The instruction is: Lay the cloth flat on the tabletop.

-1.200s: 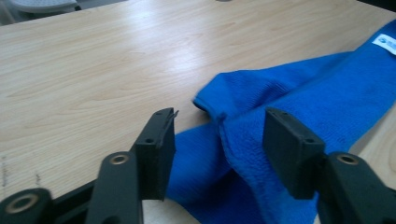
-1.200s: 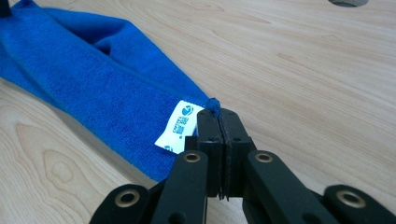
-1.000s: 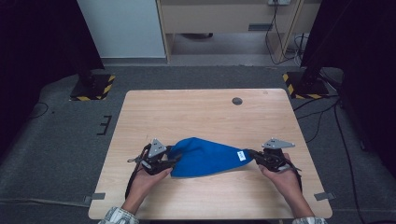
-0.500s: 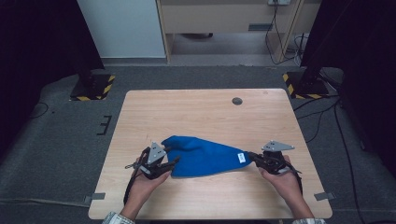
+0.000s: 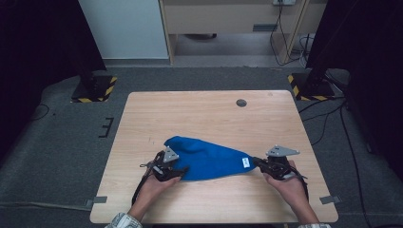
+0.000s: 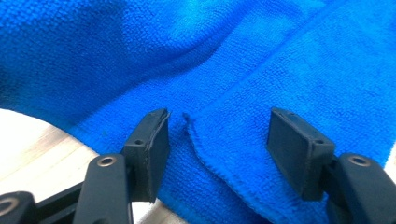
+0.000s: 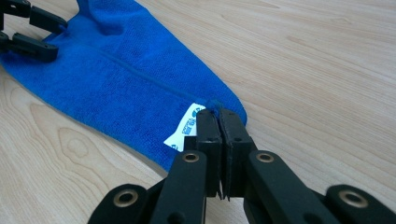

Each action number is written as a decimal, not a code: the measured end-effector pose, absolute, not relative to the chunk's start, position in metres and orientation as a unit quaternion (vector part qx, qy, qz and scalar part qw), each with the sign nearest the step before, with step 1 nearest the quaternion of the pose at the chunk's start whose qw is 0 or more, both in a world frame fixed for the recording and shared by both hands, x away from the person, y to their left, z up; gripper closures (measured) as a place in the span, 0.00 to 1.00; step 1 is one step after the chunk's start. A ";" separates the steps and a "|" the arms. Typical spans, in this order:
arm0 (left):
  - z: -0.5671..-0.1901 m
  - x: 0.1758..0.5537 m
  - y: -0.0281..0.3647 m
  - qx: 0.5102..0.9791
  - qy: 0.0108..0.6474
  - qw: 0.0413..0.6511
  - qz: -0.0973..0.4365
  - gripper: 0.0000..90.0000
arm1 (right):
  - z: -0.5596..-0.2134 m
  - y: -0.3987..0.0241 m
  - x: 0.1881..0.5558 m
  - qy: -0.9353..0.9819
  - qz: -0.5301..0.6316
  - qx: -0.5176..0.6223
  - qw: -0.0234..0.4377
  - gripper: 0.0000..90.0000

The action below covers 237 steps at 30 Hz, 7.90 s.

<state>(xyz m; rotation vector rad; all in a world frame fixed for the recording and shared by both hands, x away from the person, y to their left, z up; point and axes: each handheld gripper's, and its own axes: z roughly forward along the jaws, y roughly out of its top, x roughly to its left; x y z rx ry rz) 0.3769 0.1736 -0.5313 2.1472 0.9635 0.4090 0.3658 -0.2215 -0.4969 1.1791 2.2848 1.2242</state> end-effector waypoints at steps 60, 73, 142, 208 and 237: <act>-0.459 0.352 0.185 0.760 0.361 0.485 0.239 0.95 | -0.439 -0.234 0.347 0.767 0.471 0.390 0.195 0.99; -0.429 0.353 0.191 0.744 0.360 0.505 0.249 0.95 | -0.412 -0.231 0.357 0.754 0.493 0.381 0.211 0.99; -0.457 0.488 0.168 0.761 0.432 0.427 0.226 0.14 | -0.471 -0.196 0.497 0.758 0.415 0.452 0.219 0.44; -0.519 0.361 0.195 0.795 0.432 0.392 0.167 0.25 | -0.528 -0.130 0.351 0.842 0.402 0.301 0.197 0.55; -0.509 0.381 0.196 0.799 0.427 0.395 0.152 0.93 | -0.507 -0.185 0.349 0.827 0.415 0.333 0.180 0.95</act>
